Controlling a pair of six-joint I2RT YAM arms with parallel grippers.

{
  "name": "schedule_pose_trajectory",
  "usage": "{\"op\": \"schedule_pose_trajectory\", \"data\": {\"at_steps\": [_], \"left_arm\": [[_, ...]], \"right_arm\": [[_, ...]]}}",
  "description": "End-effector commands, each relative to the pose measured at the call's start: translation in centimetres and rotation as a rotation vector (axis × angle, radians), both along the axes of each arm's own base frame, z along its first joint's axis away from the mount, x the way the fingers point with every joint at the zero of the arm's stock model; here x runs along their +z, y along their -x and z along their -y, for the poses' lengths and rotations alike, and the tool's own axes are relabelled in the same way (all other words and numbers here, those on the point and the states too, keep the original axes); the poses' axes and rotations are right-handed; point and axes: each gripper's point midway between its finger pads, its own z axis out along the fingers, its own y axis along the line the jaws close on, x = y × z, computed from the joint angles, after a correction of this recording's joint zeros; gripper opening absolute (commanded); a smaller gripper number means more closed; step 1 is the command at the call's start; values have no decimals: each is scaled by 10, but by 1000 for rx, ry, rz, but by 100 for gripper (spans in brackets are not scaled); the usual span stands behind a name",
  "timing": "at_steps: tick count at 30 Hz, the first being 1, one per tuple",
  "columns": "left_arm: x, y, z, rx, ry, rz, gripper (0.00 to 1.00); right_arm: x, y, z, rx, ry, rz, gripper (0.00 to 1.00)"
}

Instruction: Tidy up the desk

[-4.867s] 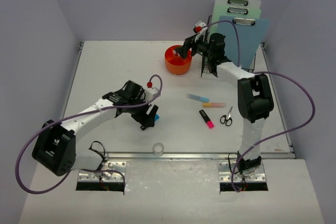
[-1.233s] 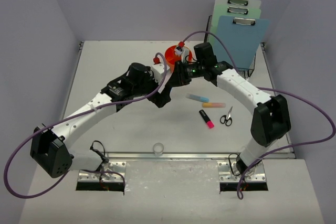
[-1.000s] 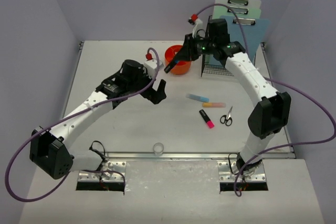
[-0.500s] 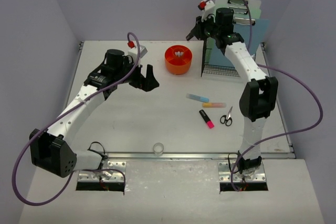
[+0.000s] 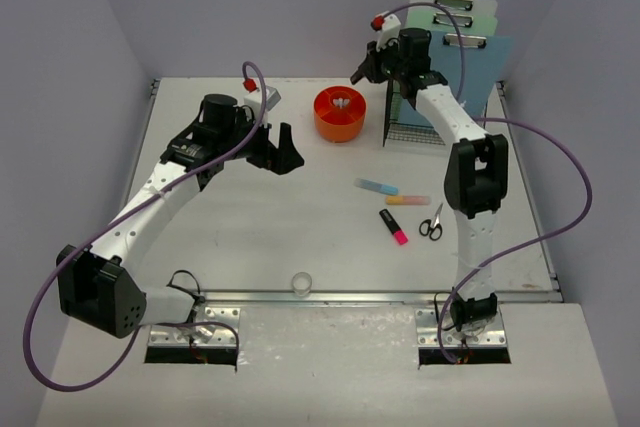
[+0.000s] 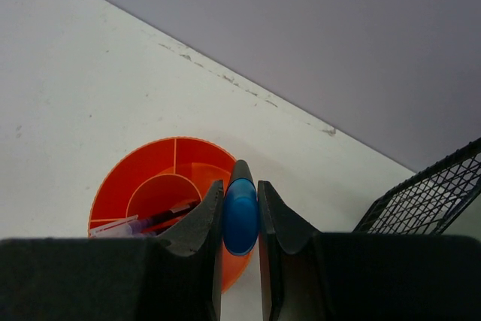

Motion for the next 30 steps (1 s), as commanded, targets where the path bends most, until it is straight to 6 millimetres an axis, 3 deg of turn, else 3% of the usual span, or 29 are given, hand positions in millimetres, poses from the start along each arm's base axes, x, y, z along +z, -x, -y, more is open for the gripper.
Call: {"op": "schedule_pose_trajectory", "data": {"at_steps": [1,6,11,12,13,15,17,20,24,26,28,30], "left_arm": [[7,-6,3,-9,13,36,100],[4,-5,1,0,3,29,100],[1,-4,0,2,-2,24,100],[1,-4,0,2,-1,23,100],[1,-5,1,1,0,24,100],[1,-5,1,1,1,23,100],[1,-6,2,0,4,22,100],[3,-7,2,2,8,26,100],[6,-8,4,6,21,28,100],[8,-10,3,13,24,32,100],[11,-11,3,19,23,41,100],[12,-12,2,26,21,51,100]], "right_arm": [[24,-8,-15,26,-40,84,0],[2,-8,-26,42,-28,54,0],[-8,-8,-32,42,-23,26,1],[-11,-7,-32,45,-17,18,9],[-12,-7,-32,45,-17,17,11],[-8,-8,-31,41,-13,26,41],[-8,-5,-30,40,-7,10,52],[10,-2,-29,41,-12,31,55],[79,17,-24,70,-16,124,56],[93,28,-21,92,22,140,56],[125,55,-15,121,54,172,52],[107,85,-9,154,101,94,50]]}}
